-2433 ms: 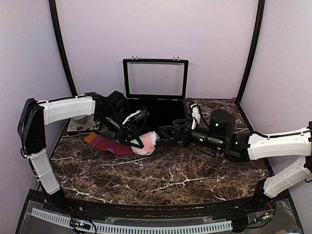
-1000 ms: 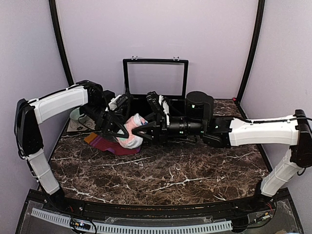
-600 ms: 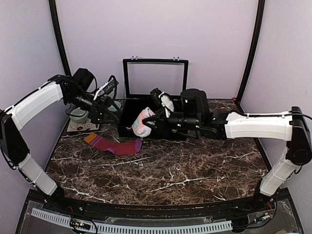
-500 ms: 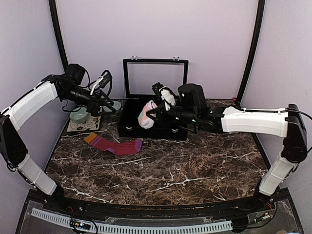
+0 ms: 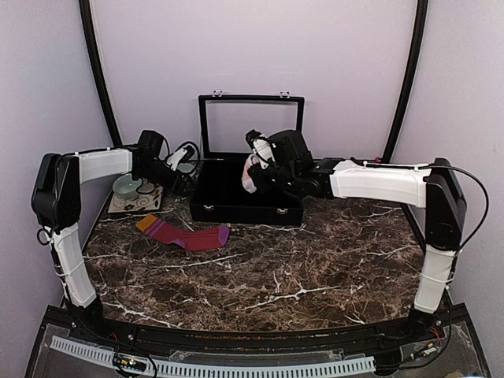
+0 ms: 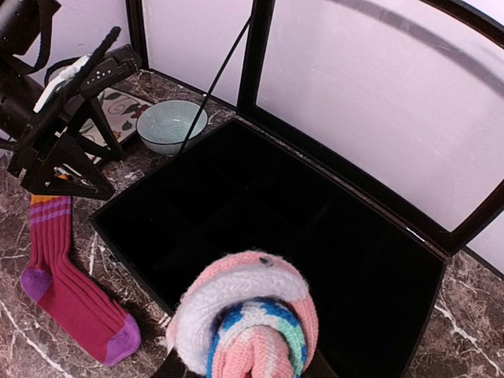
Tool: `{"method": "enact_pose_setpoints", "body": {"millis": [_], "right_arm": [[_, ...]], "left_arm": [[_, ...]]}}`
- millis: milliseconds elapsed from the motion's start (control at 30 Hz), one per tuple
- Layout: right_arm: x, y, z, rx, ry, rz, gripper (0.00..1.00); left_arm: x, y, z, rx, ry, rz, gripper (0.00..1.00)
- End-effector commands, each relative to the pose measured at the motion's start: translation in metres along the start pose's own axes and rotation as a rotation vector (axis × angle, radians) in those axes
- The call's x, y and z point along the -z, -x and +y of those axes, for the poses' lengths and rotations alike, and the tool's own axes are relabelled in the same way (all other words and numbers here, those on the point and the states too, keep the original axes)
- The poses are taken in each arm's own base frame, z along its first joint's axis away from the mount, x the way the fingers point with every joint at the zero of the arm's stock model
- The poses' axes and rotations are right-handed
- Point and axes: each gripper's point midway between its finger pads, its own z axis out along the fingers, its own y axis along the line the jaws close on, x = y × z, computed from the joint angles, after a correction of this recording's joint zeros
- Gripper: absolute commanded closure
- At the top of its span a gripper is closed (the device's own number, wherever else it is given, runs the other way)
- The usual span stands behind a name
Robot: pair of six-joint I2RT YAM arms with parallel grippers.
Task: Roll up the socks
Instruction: Pass from the left arm to the right, then move the storage box to the center of the board.
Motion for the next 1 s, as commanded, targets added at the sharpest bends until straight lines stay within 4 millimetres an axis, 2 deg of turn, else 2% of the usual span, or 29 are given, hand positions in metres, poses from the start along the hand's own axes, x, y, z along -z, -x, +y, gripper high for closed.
{"method": "enact_pose_setpoints", "body": {"millis": [0, 233, 333, 433, 567, 700, 767, 833, 967], "right_arm": [[-0.015, 0.028, -0.021, 0.002, -0.079, -0.092, 1.00], [-0.065, 0.035, -0.027, 0.045, -0.124, -0.118, 1.00], [-0.086, 0.043, -0.023, 0.043, -0.107, -0.131, 1.00], [-0.100, 0.042, -0.017, 0.051, -0.080, -0.130, 1.00], [-0.110, 0.039, -0.016, 0.061, -0.084, -0.137, 1.00], [-0.112, 0.036, -0.018, 0.056, -0.085, -0.144, 1.00], [-0.111, 0.034, -0.019, 0.055, -0.083, -0.143, 1.00], [-0.109, 0.031, -0.020, 0.054, -0.085, -0.140, 1.00], [-0.105, 0.028, -0.025, 0.054, -0.090, -0.134, 1.00]], "left_arm": [[-0.007, 0.023, 0.022, 0.009, 0.081, -0.058, 0.34], [-0.025, 0.024, 0.043, 0.045, 0.145, -0.057, 0.40], [-0.033, 0.020, 0.055, 0.071, 0.185, -0.036, 0.33], [-0.040, 0.018, 0.054, 0.079, 0.160, -0.041, 0.30], [-0.052, 0.012, 0.052, 0.104, 0.123, -0.016, 0.40], [-0.058, 0.001, 0.043, 0.117, 0.076, 0.010, 0.46], [-0.060, -0.003, 0.035, 0.108, 0.054, 0.025, 0.54], [-0.064, -0.009, 0.027, 0.090, 0.040, 0.051, 0.66], [-0.069, -0.016, 0.012, 0.052, 0.027, 0.076, 0.79]]}}
